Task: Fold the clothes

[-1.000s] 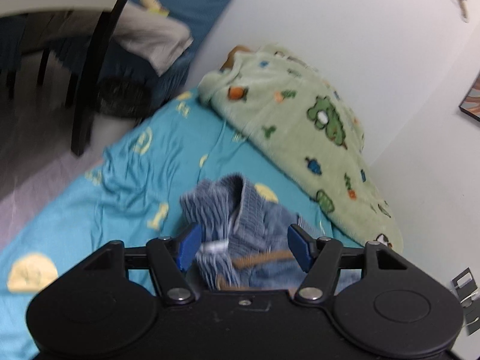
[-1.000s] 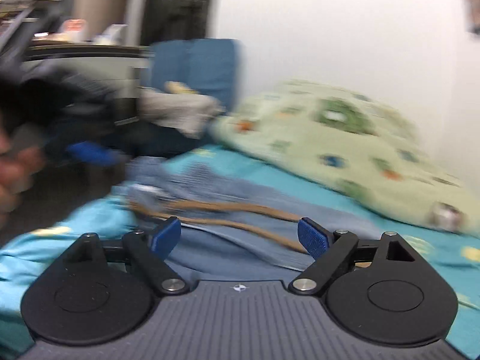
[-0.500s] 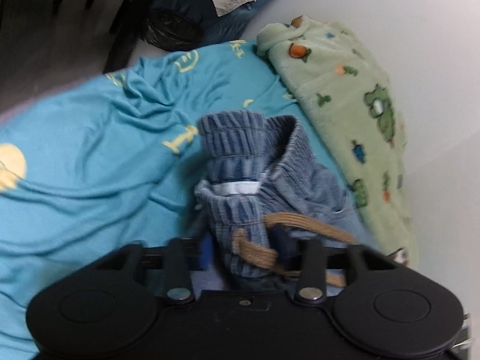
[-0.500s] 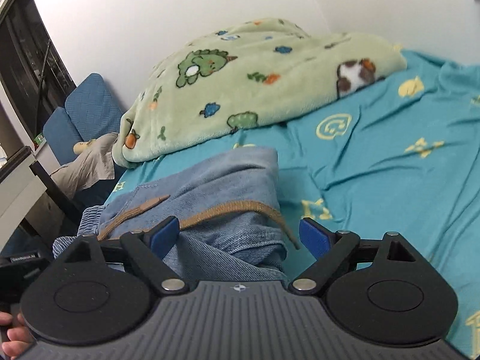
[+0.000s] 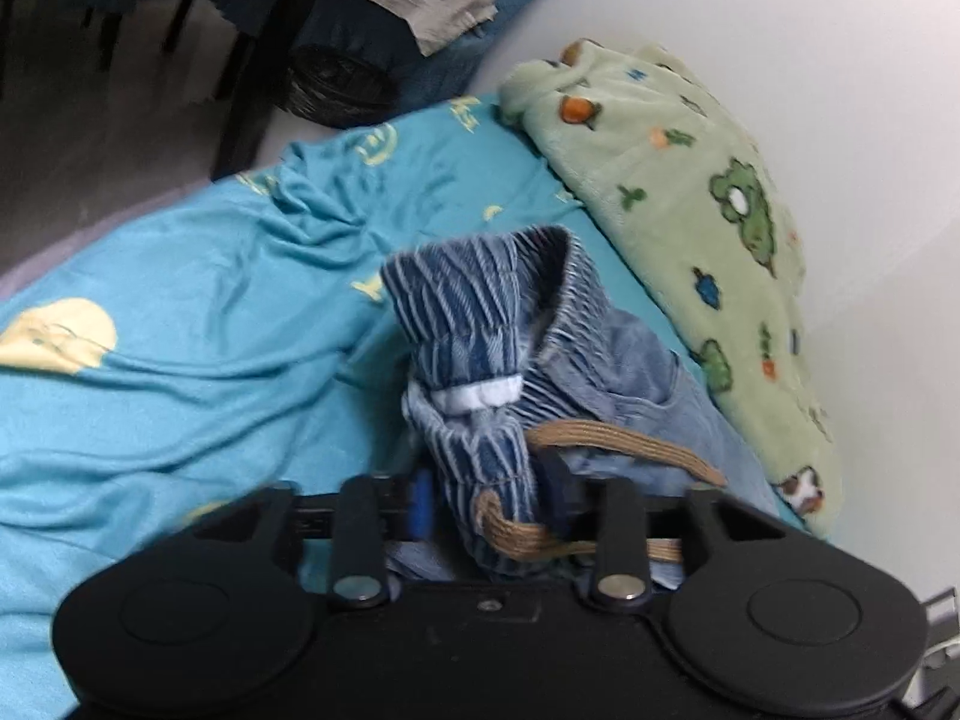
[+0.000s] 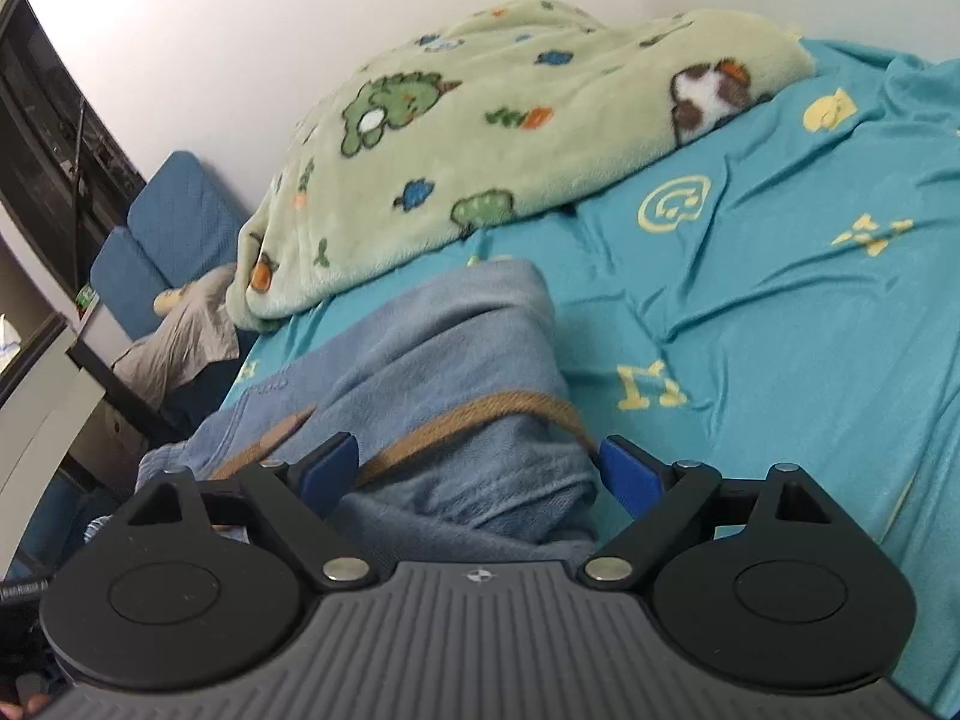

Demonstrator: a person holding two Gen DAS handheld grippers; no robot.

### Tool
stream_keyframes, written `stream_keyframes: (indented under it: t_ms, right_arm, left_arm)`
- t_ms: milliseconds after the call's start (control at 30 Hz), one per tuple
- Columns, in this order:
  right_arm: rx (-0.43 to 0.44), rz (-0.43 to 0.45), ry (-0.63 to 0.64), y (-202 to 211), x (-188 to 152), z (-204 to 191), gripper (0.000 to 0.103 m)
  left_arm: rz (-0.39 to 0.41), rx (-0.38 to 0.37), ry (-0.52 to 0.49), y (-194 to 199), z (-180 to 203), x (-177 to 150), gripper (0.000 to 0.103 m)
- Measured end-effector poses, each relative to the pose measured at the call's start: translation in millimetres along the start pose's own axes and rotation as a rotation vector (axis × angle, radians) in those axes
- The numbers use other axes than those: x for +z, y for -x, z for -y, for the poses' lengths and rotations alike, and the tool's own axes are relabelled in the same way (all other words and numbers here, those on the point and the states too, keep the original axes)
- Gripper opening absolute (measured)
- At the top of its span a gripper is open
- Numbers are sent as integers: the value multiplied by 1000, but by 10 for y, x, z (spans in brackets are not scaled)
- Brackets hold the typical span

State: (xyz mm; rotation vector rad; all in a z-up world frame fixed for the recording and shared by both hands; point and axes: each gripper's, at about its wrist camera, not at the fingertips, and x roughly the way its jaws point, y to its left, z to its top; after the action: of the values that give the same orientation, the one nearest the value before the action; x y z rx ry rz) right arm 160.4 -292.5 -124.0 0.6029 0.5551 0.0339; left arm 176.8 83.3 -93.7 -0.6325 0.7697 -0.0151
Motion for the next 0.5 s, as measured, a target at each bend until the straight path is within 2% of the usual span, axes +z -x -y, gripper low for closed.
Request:
stream_keyframes:
  t_ms: [67,133,200,267,433,500]
  right_arm:
    - [2,-5,7,3,1,-5,90]
    - [8,-5,-2,9,11,8,90]
    - [14,-8,-13,9,16,25,90]
    - [15,-10,-16,8,14,35,90]
    - [33,-37,-38,-85,6,90,92]
    - [62,-50,-75,-148,8,145,93]
  left_arm:
    - [-9,3,4,6,-23,-12,70]
    - [-47,-30,35,9,-57,-72,73]
    - [-53,-7,58,-46,-87,-102,82]
    - [-58,16,77,-135,-117,-115,86]
    - [-85,-13,153,-305,-188,-113,87]
    - [-76,-33,154,-292,-169,-99,79]
